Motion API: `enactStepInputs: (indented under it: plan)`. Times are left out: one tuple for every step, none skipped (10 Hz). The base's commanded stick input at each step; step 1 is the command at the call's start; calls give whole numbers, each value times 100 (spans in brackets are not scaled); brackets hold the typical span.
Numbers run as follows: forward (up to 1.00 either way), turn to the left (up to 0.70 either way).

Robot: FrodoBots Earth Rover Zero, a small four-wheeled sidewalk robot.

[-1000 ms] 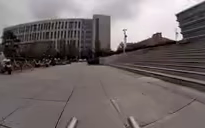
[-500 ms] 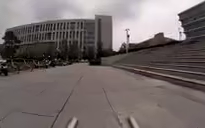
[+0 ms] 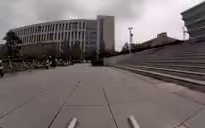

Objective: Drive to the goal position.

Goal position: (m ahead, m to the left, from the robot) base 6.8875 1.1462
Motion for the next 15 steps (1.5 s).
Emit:
enactStepInputs:
  plan:
    - [100,1]
    - [100,0]
    - [100,0]
    - [100,0]
    - [100,0]
    - [100,0]
    - [100,0]
    - [100,0]
    - [100,0]
    - [100,0]
    - [100,0]
    - [100,0]
    - [100,0]
    - [100,0]
    - [100,14]
